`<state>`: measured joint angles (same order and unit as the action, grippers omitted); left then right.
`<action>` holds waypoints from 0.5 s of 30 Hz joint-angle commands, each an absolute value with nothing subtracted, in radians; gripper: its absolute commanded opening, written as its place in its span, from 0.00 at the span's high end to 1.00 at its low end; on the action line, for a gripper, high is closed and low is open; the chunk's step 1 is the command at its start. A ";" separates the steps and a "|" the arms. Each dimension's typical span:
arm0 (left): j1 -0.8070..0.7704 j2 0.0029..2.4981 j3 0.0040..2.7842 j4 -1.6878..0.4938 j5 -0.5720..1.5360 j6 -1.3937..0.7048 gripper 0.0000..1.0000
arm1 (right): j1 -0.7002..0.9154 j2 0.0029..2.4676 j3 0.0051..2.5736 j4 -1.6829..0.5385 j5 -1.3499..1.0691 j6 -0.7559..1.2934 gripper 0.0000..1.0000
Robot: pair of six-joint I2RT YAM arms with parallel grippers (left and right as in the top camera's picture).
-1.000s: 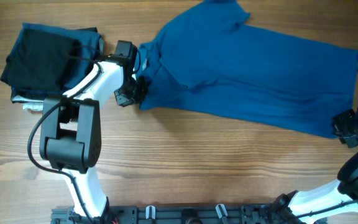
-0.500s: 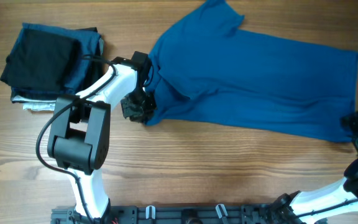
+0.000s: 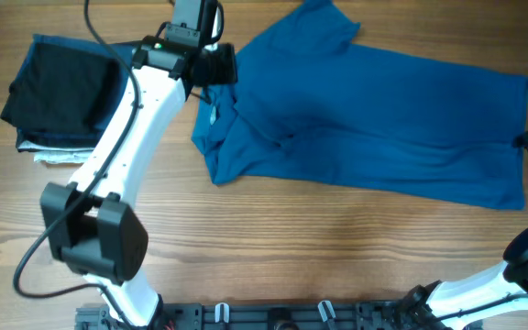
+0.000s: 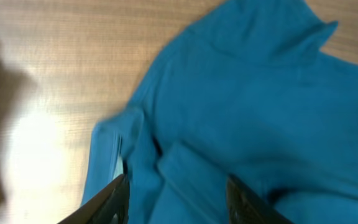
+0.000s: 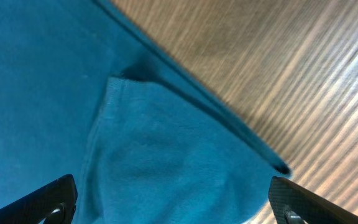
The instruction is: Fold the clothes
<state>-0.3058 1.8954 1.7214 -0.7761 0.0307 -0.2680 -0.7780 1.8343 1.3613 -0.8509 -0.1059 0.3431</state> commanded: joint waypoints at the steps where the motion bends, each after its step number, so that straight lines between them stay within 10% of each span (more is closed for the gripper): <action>1: -0.302 2.007 1.717 -0.683 0.010 -0.205 0.51 | -0.770 1.803 1.373 -0.847 -0.131 0.373 0.00; 15: -0.267 2.299 1.716 -0.551 -0.025 -0.112 0.60 | -0.770 1.803 1.373 -0.792 -0.131 0.369 0.00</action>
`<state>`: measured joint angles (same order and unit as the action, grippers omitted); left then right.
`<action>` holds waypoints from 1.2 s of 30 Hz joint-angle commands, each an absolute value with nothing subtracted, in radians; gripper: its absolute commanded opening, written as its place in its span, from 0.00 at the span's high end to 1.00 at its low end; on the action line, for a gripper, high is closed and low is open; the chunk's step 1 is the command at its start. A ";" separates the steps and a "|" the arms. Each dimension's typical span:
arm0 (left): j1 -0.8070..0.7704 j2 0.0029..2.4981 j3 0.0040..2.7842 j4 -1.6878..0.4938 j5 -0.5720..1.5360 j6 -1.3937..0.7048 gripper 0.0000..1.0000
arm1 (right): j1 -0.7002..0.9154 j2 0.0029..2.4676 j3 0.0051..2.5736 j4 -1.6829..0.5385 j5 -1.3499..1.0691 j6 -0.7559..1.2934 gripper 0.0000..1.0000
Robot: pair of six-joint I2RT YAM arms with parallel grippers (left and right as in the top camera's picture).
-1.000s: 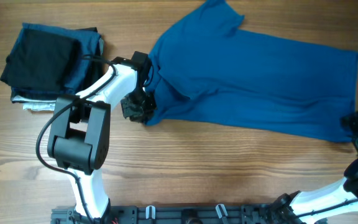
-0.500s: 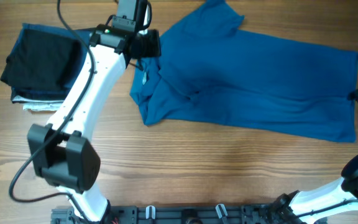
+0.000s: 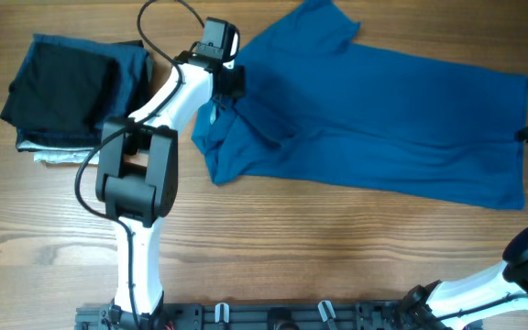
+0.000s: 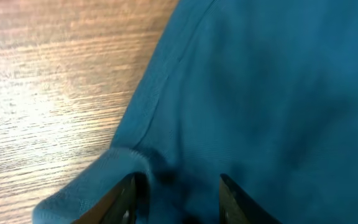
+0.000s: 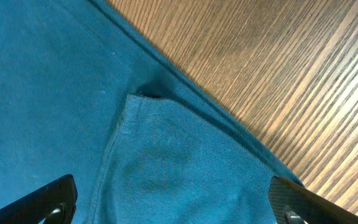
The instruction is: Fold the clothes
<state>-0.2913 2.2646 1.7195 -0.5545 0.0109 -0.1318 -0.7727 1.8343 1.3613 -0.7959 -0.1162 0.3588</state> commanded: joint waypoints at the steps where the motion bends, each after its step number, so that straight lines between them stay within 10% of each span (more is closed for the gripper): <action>1: -0.263 2.301 1.716 -0.556 -0.035 -0.112 0.59 | -0.770 1.803 1.373 -0.792 -0.131 0.369 0.00; 21: -0.192 2.248 1.715 -0.824 -0.073 -0.375 0.67 | -0.770 1.803 1.373 -0.772 -0.131 0.369 0.01; 30: -0.224 2.001 1.715 -0.590 -0.072 -0.345 0.50 | -0.770 1.803 1.373 -0.770 -0.131 0.369 0.01; 36: -0.224 1.983 1.719 -0.433 0.121 -0.360 0.65 | -0.770 1.803 1.373 -0.770 -0.131 0.369 0.00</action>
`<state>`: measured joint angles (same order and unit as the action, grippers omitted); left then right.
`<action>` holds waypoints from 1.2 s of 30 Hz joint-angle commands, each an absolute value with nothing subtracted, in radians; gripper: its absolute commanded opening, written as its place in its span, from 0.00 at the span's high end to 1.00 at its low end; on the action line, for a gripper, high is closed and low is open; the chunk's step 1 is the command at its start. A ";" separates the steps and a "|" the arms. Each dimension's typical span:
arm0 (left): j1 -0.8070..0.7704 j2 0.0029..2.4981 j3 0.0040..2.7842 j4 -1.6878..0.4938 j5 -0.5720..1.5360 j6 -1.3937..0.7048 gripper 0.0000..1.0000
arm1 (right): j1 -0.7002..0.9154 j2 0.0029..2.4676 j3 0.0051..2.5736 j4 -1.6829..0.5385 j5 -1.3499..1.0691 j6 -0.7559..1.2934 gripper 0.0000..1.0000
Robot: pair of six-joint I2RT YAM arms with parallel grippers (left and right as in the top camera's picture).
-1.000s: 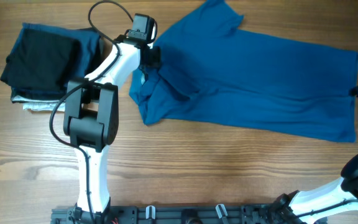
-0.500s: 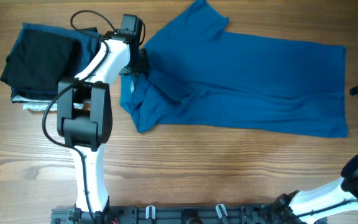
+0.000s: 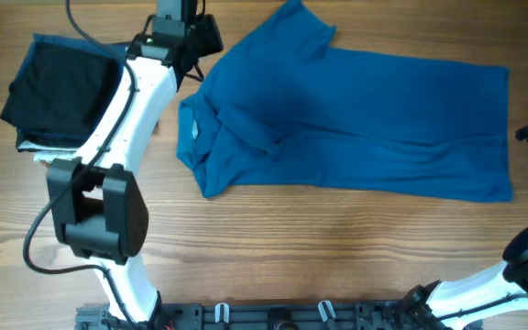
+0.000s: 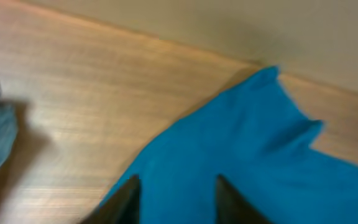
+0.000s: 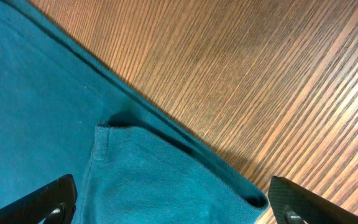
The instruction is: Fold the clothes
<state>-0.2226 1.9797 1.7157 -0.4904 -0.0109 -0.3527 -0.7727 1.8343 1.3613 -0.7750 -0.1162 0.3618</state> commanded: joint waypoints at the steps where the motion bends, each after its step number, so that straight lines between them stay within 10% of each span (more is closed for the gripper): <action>1: -0.224 1.979 1.745 -0.430 0.156 -0.360 0.63 | -0.770 1.803 1.373 -0.770 -0.131 0.369 0.00; 9: -0.206 1.979 2.197 -0.686 0.186 -0.341 0.65 | -0.770 1.803 1.373 -0.702 -0.231 0.486 0.00; 13: -0.207 1.979 2.289 -0.654 0.186 -0.341 0.64 | -0.748 1.803 1.386 -0.640 -0.645 0.031 0.01; 24: -0.232 2.208 2.289 -0.347 0.186 -0.340 0.66 | -0.354 1.809 1.624 -0.500 -0.175 -0.183 0.01; 36: -0.299 2.542 2.289 -0.281 0.257 -0.295 0.67 | -0.356 2.077 1.624 -0.352 -0.105 -0.161 0.04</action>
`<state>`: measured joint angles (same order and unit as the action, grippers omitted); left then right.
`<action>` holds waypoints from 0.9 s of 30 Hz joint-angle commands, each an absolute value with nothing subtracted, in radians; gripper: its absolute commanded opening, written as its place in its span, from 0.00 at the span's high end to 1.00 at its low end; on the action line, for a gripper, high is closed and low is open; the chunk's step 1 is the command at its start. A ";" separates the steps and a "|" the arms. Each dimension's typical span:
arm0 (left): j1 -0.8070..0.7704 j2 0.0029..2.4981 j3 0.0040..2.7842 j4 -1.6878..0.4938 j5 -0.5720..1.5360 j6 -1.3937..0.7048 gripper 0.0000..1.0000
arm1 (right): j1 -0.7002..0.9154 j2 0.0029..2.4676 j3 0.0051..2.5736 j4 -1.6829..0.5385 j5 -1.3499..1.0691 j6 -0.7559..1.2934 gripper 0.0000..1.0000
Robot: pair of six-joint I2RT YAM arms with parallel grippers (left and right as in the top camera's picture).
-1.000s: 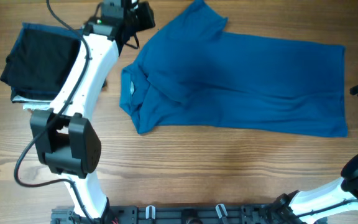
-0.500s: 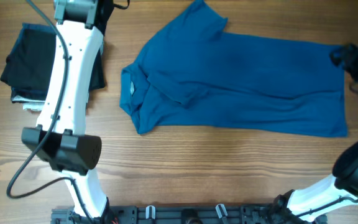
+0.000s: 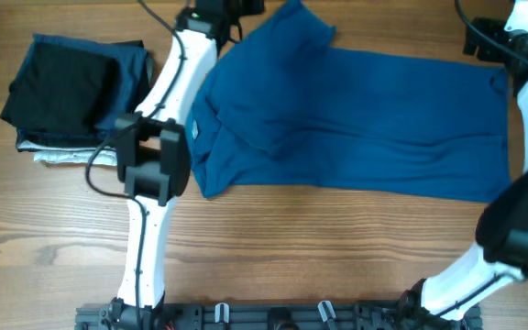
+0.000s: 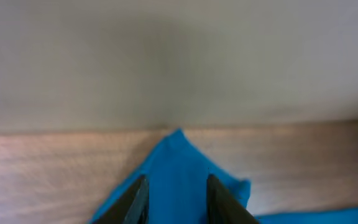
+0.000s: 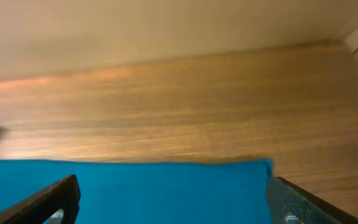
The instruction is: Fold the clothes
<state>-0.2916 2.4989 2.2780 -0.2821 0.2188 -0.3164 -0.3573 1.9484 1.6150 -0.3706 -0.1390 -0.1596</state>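
A blue polo shirt lies spread on the wooden table, with its collar at the left and its hem at the right. One sleeve points to the far edge. My left gripper is at that far edge beside the sleeve. In the left wrist view the gripper is open, with the sleeve's blue cloth showing between its dark fingers. My right gripper hangs by the shirt's far right corner. It is wide open over the hem corner.
A stack of folded dark clothes sits at the left of the table. A pale wall rises just behind the table's far edge. Both arms reach across from the near side.
My left gripper went from the far left of the collar rightward to the far sleeve. My right gripper left the table's right edge and now hangs at the shirt's far right corner. The shirt lies unchanged.
My left gripper was first open at the collar, with the shirt lying further right and my right gripper open over its hem. At the last earlier moment the shirt lay a little further left and the left gripper was off it. Now both open grippers are at its far edge.
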 commanded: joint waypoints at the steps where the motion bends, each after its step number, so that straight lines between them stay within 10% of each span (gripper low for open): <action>1: -0.299 2.558 2.289 -0.286 0.272 -0.295 0.65 | -0.361 2.105 1.624 -0.342 -0.100 -0.138 0.04; 27: -0.241 2.716 2.289 -0.484 -0.002 -0.160 0.52 | -0.415 2.226 1.624 -0.296 -0.100 -0.184 0.01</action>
<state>-0.2615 2.6835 2.2864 -0.4217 0.1200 -0.1745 -0.4145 2.2257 1.6146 -0.2947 -0.1104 -0.1631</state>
